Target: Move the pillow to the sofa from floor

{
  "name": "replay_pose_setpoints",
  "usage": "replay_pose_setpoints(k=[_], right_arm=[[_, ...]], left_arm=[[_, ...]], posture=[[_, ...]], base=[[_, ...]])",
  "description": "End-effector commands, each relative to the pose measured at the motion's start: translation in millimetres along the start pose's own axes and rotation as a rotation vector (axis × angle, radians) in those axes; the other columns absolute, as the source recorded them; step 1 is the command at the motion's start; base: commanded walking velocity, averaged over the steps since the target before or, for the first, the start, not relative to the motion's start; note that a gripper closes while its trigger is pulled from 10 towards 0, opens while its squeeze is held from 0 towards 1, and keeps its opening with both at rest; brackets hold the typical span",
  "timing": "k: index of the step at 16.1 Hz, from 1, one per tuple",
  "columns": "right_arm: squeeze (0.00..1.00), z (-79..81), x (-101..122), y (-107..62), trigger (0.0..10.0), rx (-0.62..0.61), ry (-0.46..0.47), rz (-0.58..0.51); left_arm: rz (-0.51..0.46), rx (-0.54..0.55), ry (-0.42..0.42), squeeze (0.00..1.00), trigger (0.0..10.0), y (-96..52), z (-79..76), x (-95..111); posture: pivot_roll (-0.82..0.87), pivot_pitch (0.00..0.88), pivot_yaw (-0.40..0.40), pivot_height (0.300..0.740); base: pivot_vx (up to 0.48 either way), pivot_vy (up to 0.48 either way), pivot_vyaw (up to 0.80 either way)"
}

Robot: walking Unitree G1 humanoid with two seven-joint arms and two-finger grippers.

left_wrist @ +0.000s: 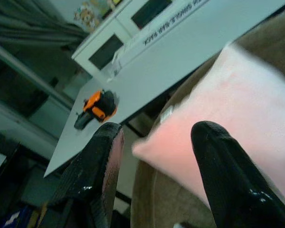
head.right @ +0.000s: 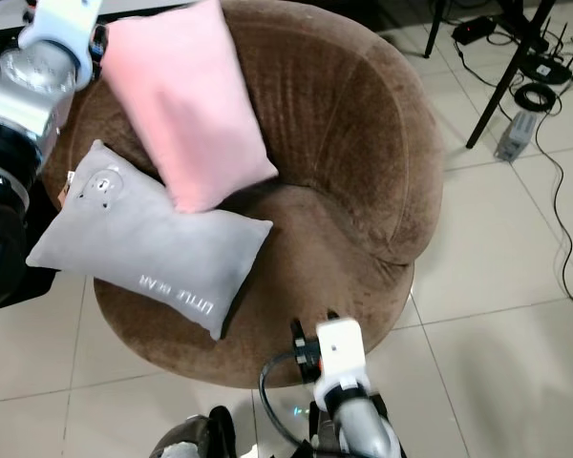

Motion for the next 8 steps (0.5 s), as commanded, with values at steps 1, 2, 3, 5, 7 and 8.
replay_pose_setpoints(k=[1,2,3,5,7,8], right_arm=[[0.00,0.4,-7,1.0,10.0,0.014,0.013,0.027],[0.00,-1.4,-5,4.2,10.0,0.013,0.008,0.020],[0.00,-7.3,2,12.3,10.0,0.002,-0.009,-0.018],[0.00,-13.5,15,30.3,10.0,-0.006,-0.038,-0.082],[0.00,-21.0,28,57.3,10.0,-0.018,0.002,-0.100],[0.00,-23.9,32,64.3,10.0,-0.021,0.017,-0.103]], left_arm=[[-0.045,-0.013,-0.002,0.00,10.0,0.6,2.5,14],[-0.062,-0.022,-0.004,0.00,10.0,0.5,0.8,18],[-0.099,-0.054,-0.020,0.00,10.0,0.1,-3.6,24],[-0.141,-0.120,-0.048,0.00,10.0,-1.8,-10.2,22],[-0.131,-0.166,-0.170,0.00,10.0,-5.9,-9.7,-6],[-0.119,-0.182,-0.186,0.00,10.0,-8.2,-10.1,-18]], posture=[[-0.24,0.173,0.076,0.740],[-0.23,0.163,0.070,0.740],[-0.21,0.148,0.064,0.740],[-0.17,0.119,0.052,0.740],[-0.09,0.091,-0.001,0.740],[-0.08,0.090,-0.008,0.740]], base=[[0.000,0.000,0.00],[0.000,0.000,0.00],[0.000,0.000,0.00],[0.000,0.000,0.00],[0.000,0.000,0.00],[0.000,0.000,0.00]])
Point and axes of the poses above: a point about 5 cm out from each wrist's last joint towards the gripper, its own y axis pointing out of the wrist towards the gripper, its own x axis along the axis of the wrist's last joint, z = x × y, the point moved 3 cm from there along y, pointing out of the wrist towards the gripper, and after that the axes turned 10 degrees about -y, right-handed, at the moved point
